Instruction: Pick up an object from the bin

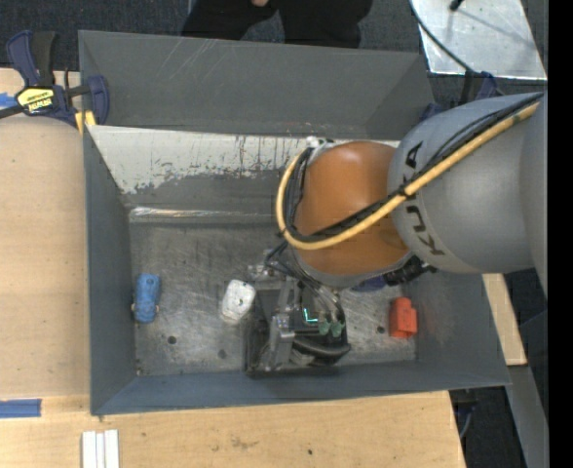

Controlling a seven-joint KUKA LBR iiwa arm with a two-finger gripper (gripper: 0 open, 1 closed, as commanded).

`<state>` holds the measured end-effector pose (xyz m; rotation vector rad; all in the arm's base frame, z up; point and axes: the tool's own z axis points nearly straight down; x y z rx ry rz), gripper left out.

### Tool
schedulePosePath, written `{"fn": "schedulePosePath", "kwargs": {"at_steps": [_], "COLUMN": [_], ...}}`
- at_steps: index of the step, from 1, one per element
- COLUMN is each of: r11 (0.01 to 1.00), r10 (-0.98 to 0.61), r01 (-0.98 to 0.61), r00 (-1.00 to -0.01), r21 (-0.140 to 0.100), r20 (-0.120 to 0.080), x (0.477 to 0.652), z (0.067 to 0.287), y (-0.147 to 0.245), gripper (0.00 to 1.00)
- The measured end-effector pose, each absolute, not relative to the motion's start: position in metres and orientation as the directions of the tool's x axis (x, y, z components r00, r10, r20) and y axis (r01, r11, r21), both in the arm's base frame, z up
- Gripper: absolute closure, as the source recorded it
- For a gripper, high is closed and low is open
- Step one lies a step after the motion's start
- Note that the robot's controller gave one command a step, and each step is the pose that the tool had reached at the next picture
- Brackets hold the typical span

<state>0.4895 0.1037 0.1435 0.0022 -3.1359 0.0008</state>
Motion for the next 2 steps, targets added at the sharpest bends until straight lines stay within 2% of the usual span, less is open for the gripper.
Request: {"fn": "schedulePosePath", "kwargs": {"at_steps": [1, 2], "r11": [0.988, 0.965], "r10": [-0.154, -0.264], "r01": [-0.154, -0.264], "r00": [-0.988, -0.965], "r21": [-0.003, 0.002], "r20": [0.001, -0.005], "x": [0.487, 0.485], "z": [0.129, 0.138], "y": [0.035, 0.100], "gripper": [0.00, 0.00]}}
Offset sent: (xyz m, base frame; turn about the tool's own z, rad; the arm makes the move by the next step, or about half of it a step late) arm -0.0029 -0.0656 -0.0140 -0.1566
